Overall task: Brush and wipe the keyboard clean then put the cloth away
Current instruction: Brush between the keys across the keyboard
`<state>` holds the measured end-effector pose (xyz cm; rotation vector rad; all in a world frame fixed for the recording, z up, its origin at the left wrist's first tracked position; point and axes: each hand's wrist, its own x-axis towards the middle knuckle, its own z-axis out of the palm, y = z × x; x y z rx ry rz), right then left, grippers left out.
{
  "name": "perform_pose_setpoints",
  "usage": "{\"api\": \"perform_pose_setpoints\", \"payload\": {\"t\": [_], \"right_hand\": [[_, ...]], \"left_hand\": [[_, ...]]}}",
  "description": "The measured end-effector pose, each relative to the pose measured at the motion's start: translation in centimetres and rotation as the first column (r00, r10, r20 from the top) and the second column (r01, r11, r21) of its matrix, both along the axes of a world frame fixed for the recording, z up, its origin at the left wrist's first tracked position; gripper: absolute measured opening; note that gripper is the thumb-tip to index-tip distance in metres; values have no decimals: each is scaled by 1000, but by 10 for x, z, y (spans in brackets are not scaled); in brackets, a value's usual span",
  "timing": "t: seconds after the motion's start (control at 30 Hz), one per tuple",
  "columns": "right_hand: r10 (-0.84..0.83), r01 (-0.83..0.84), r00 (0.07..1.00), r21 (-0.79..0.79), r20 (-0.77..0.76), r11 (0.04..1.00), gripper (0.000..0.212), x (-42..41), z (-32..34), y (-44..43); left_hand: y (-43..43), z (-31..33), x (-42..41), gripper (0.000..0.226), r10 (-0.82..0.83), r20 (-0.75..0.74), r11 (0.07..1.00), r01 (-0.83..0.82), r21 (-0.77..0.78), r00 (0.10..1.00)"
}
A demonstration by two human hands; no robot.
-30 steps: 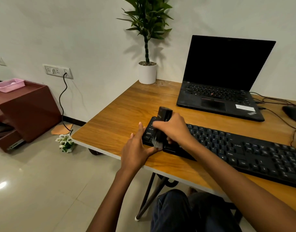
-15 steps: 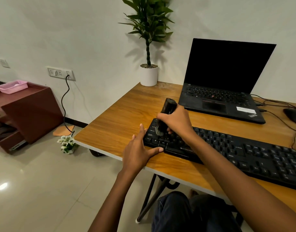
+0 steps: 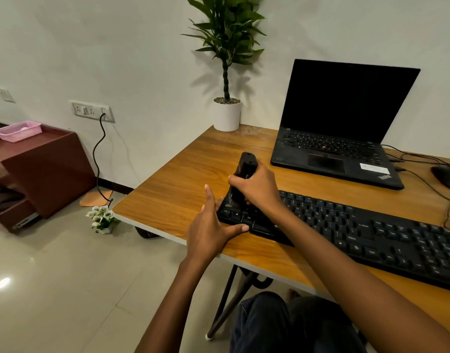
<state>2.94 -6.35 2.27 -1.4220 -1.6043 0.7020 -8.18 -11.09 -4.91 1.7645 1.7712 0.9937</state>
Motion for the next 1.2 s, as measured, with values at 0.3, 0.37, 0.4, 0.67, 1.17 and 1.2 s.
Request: {"api": "perform_pose_setpoints", "payload": {"t": [0.3, 0.37, 0.4, 0.67, 1.17, 1.2], "right_hand": [[14, -20, 998, -115, -56, 993, 16, 1, 5, 2], [-44, 42, 998, -43, -54, 998, 18, 3, 4, 12], [-45, 43, 998, -37, -48, 998, 21, 2, 0, 12], [168, -160, 985, -184, 29, 970, 21, -1, 1, -3], [664, -533, 661, -405, 350, 743, 22, 38, 47, 27], [644, -550, 697, -341, 316, 763, 24, 31, 42, 25]], "left_hand": [[-1, 1, 1, 132, -2, 12, 999, 2, 41, 1000], [-1, 2, 0, 132, -4, 15, 999, 3, 37, 1000], [0, 2, 1, 132, -4, 14, 999, 3, 37, 1000], [-1, 1, 1, 129, 8, 13, 999, -8, 35, 1000], [0, -1, -1, 131, 8, 29, 999, -9, 36, 1000], [-1, -1, -1, 130, 13, 31, 999, -14, 29, 999]]}}
